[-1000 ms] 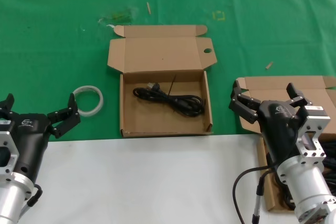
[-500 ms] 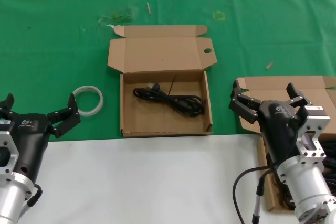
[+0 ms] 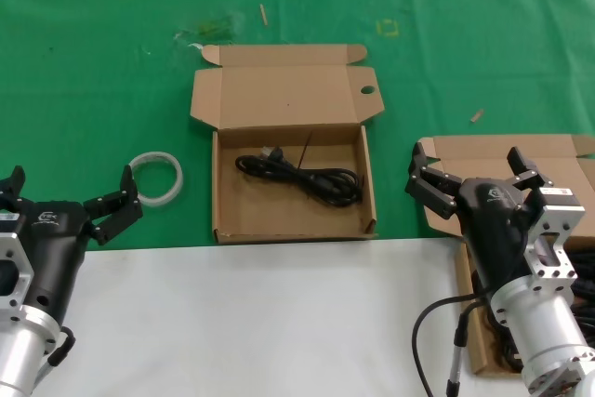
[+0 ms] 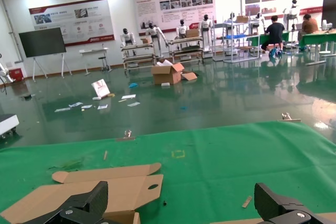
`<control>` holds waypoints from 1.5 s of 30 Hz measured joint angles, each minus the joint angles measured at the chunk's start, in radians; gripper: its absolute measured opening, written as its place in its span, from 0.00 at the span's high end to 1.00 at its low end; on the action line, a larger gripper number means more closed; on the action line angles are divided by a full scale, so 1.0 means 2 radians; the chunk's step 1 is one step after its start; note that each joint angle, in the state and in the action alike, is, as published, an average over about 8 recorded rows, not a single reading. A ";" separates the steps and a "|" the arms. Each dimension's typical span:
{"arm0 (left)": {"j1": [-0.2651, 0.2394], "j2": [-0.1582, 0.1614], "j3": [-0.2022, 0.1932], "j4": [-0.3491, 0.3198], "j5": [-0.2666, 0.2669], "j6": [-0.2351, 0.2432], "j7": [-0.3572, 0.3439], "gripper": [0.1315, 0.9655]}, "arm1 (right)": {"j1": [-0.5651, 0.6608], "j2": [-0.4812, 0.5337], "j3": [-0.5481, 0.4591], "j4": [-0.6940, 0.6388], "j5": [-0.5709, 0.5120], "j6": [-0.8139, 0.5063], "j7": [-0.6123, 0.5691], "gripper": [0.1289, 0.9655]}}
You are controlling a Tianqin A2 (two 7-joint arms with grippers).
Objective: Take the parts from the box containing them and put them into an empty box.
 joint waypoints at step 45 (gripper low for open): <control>0.000 0.000 0.000 0.000 0.000 0.000 0.000 0.00 | 0.000 0.000 0.000 0.000 0.000 0.000 0.000 0.00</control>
